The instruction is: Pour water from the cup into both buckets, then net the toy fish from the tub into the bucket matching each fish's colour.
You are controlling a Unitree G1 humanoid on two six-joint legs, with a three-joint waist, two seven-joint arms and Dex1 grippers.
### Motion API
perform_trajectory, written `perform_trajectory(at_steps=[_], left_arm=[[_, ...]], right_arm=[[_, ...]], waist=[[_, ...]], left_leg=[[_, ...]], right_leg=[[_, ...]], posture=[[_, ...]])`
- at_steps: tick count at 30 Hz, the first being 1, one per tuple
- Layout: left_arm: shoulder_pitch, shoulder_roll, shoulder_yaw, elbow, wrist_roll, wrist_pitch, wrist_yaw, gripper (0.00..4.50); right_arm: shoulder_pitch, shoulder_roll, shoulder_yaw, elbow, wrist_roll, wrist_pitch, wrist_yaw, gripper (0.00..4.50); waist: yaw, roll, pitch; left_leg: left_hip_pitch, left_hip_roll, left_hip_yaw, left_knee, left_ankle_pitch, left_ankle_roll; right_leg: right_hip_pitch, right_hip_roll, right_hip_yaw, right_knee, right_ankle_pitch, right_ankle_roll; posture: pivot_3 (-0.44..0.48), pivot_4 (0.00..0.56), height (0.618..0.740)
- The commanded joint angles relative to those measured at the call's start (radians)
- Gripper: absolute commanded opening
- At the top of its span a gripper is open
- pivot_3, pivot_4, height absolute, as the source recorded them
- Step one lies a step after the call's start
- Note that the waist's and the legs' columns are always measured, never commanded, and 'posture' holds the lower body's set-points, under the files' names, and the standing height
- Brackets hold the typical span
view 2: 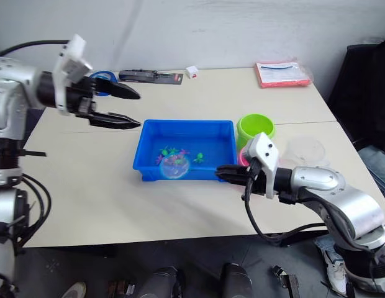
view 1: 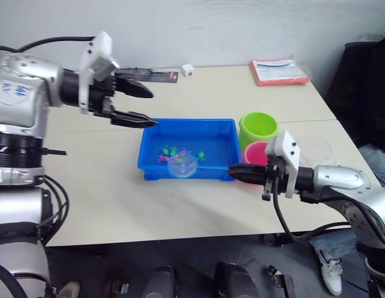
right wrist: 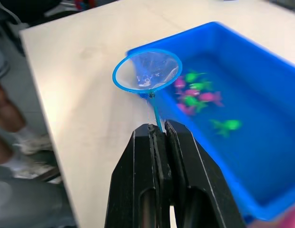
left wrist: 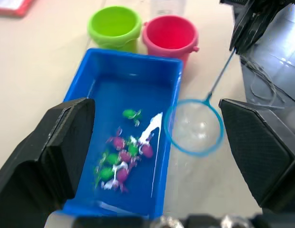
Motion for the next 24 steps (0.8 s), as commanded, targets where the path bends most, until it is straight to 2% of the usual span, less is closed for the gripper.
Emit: perform_trajectory(at_steps=[1, 8, 12, 24], left_arm=[[0.1, 0.061, 0.051, -0.037, 0.001, -0.017, 0.028, 4.48], [0.319, 0.068, 0.174, -0.188, -0.088, 0.044, 0.118, 4.48], [0.415, 0.073, 0.21, -0.23, -0.11, 0.024, 0.149, 4.48], [0.512, 0.095, 0.206, -0.253, -0.106, -0.01, 0.203, 4.48]], right_arm=[[-0.044, -0.011, -0.025, 0.016, -0.067, -0.061, -0.02, 0.78], [-0.117, -0.036, 0.066, 0.077, -0.273, -0.188, -0.011, 0.78], [-0.145, -0.021, 0.137, 0.096, -0.366, -0.244, -0.005, 0.78], [-0.209, 0.108, 0.283, 0.204, -0.6, -0.229, -0.112, 0.78]], waist=[[0.0, 0.0, 0.0], [0.003, -0.002, 0.001], [-0.001, -0.001, 0.0], [-0.01, -0.001, 0.001]], left_leg=[[0.0, 0.0, 0.0, 0.0, 0.0, 0.0], [-0.001, -0.001, -0.001, 0.001, 0.0, 0.0], [0.0, -0.001, 0.0, 0.001, -0.001, -0.001], [0.0, -0.001, 0.0, 0.001, 0.0, -0.002]], right_leg=[[0.0, 0.0, 0.001, 0.0, 0.0, 0.0], [-0.001, -0.001, 0.002, 0.002, -0.001, -0.001], [-0.001, -0.002, 0.002, 0.002, -0.001, -0.001], [-0.001, -0.006, 0.001, 0.004, -0.001, -0.002]], posture=[[0.0, 0.15, 0.737], [0.0, 0.15, 0.737], [0.0, 0.15, 0.737], [0.0, 0.15, 0.737]])
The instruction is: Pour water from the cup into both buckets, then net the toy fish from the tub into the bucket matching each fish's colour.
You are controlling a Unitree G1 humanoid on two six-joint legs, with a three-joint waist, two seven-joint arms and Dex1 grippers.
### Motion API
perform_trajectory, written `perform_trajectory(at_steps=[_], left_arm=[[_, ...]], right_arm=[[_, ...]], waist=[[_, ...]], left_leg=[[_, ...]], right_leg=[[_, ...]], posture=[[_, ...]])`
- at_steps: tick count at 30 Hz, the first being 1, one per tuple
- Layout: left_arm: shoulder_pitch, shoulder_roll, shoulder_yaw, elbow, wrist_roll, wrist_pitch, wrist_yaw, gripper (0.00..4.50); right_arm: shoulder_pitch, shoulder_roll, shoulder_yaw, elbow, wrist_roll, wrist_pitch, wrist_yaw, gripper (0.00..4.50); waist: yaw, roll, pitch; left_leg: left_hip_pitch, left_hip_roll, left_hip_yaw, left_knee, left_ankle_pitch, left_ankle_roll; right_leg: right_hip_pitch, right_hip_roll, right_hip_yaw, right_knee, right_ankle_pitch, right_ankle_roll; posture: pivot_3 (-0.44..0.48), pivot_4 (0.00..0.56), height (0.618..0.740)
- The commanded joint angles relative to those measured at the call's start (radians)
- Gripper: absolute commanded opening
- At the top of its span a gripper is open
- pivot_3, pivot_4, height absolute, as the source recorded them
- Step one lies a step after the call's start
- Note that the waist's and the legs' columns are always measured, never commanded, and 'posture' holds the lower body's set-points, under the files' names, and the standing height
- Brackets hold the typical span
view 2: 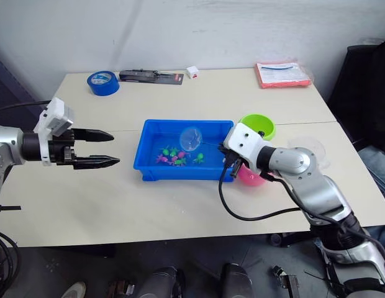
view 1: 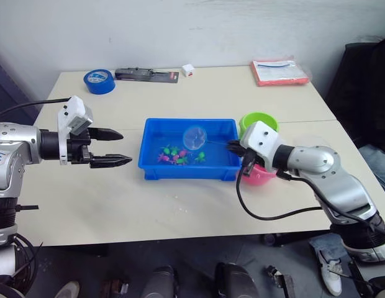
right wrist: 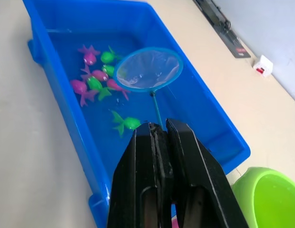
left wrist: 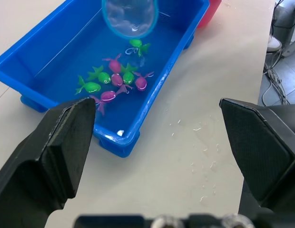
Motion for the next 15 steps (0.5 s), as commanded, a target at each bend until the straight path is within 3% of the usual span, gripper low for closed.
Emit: perform_trajectory(at_steps=[1, 15], left_arm=[[0.023, 0.029, 0.019, 0.003, 0.011, -0.032, 0.011, 4.48], [0.121, -0.054, 0.081, 0.088, 0.014, -0.124, 0.144, 4.48]], right_arm=[[-0.028, 0.021, 0.005, 0.001, -0.055, 0.0, -0.029, 0.78], [-0.024, 0.076, 0.076, 0.053, -0.194, -0.011, -0.023, 0.78]], waist=[[-0.003, 0.0, 0.0], [-0.015, 0.0, 0.0]], left_leg=[[0.0, 0.0, 0.0, 0.0, 0.0, 0.0], [0.001, 0.0, 0.0, -0.001, 0.001, -0.001]], right_leg=[[0.0, -0.002, -0.001, 0.0, 0.0, 0.0], [0.0, -0.003, -0.002, 0.001, 0.0, 0.0]], posture=[[0.0, 0.15, 0.737], [0.0, 0.15, 0.737]])
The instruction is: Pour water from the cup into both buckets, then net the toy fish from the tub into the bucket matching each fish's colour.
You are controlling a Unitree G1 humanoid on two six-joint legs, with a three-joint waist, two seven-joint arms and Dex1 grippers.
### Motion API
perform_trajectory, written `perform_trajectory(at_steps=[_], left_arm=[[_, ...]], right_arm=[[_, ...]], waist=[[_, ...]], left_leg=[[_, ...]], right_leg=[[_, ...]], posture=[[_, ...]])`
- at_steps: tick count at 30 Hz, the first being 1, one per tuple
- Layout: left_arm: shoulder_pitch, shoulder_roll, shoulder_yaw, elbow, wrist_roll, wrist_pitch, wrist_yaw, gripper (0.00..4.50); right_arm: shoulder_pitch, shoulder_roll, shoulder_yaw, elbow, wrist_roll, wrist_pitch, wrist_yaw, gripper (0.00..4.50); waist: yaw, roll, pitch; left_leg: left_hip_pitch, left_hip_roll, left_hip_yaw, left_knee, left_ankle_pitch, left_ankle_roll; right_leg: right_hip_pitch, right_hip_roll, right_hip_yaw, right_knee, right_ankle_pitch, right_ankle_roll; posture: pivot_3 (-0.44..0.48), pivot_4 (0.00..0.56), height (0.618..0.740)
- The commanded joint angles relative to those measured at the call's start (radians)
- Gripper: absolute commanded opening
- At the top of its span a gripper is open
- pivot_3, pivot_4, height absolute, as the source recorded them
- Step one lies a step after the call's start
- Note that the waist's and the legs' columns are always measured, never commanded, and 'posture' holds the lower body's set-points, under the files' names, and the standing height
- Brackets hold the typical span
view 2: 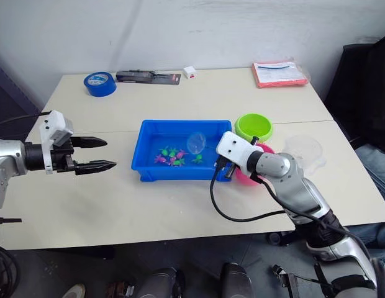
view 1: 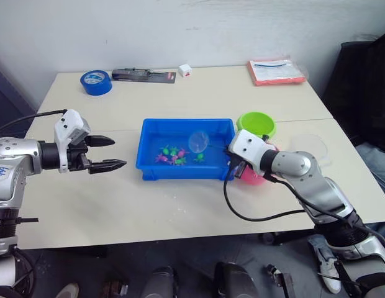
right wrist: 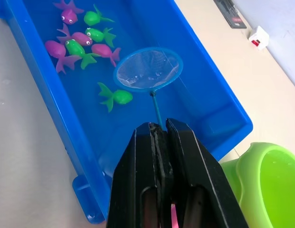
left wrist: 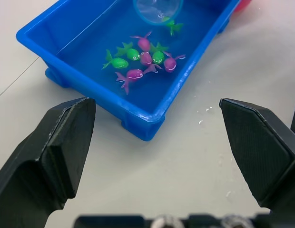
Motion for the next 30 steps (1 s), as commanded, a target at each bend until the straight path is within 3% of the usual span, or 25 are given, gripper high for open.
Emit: perform_trajectory(at_steps=[1, 30], left_arm=[[0.019, 0.0, 0.037, 0.001, -0.01, -0.018, 0.02, 4.48], [0.085, 0.006, 0.078, -0.06, -0.049, 0.016, 0.065, 4.48]], right_arm=[[-0.014, 0.01, 0.01, -0.01, -0.036, -0.012, -0.001, 0.78], [-0.037, 0.184, 0.072, 0.091, -0.147, -0.013, 0.0, 0.78]], waist=[[0.0, 0.0, 0.0], [-0.003, 0.0, 0.0]], left_leg=[[0.0, 0.0, 0.0, 0.0, 0.0, 0.0], [0.001, 0.0, 0.0, -0.002, 0.001, -0.002]], right_leg=[[0.0, 0.0, 0.0, 0.0, 0.0, 0.0], [0.0, -0.001, 0.0, 0.0, 0.0, 0.0]], posture=[[0.0, 0.15, 0.737], [0.0, 0.15, 0.737]])
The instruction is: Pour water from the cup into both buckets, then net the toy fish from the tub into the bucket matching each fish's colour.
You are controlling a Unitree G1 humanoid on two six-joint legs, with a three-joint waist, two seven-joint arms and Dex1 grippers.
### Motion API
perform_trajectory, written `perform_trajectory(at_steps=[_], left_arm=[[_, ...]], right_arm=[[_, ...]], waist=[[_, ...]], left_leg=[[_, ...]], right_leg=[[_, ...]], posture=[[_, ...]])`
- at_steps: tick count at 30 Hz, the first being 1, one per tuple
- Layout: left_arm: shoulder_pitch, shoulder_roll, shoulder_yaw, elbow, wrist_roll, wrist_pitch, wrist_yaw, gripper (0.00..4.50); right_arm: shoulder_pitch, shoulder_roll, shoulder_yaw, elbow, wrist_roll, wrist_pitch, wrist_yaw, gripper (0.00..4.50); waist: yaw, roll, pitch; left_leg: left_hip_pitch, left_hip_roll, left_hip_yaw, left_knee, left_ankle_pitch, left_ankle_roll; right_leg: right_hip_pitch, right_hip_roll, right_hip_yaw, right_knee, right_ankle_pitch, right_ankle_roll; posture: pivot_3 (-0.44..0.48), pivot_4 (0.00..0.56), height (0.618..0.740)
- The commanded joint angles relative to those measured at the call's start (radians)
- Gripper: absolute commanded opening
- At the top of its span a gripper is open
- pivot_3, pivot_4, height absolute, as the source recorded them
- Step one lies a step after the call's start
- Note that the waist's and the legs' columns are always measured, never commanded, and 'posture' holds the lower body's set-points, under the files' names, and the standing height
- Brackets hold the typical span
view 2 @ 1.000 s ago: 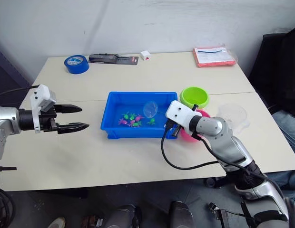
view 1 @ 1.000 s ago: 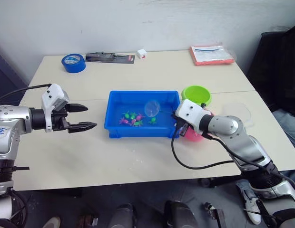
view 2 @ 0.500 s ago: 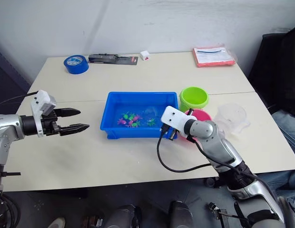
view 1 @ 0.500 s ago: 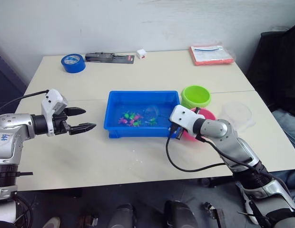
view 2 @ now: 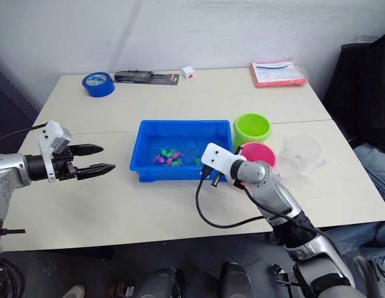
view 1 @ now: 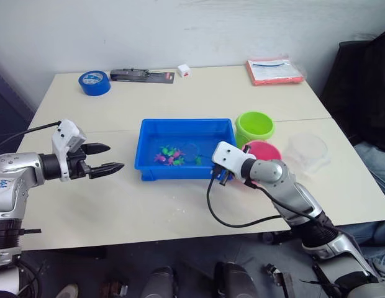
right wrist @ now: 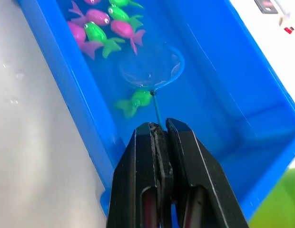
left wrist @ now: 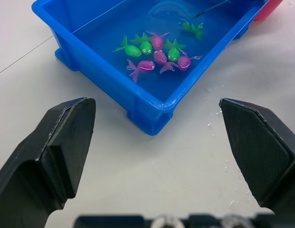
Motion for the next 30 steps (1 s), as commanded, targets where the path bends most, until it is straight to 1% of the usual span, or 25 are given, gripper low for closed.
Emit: perform_trajectory(at_steps=[1, 9, 21, 30], left_arm=[[0.01, 0.019, 0.037, -0.043, -0.017, 0.003, 0.006, 4.48], [0.02, 0.014, 0.041, -0.053, -0.022, 0.008, 0.015, 4.48], [0.023, 0.004, 0.038, -0.048, -0.024, 0.003, 0.022, 4.48], [0.015, -0.001, 0.03, -0.04, -0.022, -0.003, 0.024, 4.48]], right_arm=[[-0.021, 0.017, -0.006, -0.018, -0.002, -0.009, 0.002, 0.78], [-0.021, 0.047, -0.032, -0.052, 0.036, 0.04, 0.025, 0.78], [-0.028, 0.077, -0.083, -0.106, 0.119, 0.173, 0.026, 0.78], [-0.037, 0.078, -0.085, -0.096, 0.124, 0.18, 0.0, 0.78]], waist=[[0.001, 0.0, 0.0], [0.0, 0.0, 0.0], [0.0, 0.0, 0.0], [0.0, 0.0, 0.0]], left_leg=[[0.0, 0.0, 0.0, 0.0, 0.0, 0.0], [0.0, 0.0, 0.0, -0.001, 0.0, 0.0], [0.0, 0.0, 0.0, -0.002, 0.0, 0.0], [0.0, 0.0, 0.0, -0.003, 0.0, -0.001]], right_leg=[[0.0, 0.0, 0.0, 0.0, 0.0, 0.0], [0.0, 0.0, 0.0, 0.0, 0.0, 0.0], [0.0, -0.001, 0.0, 0.0, 0.0, 0.0], [-0.001, -0.001, 0.0, 0.0, 0.0, 0.0]], posture=[[0.0, 0.15, 0.737], [0.0, 0.15, 0.737], [0.0, 0.15, 0.737], [0.0, 0.15, 0.737]])
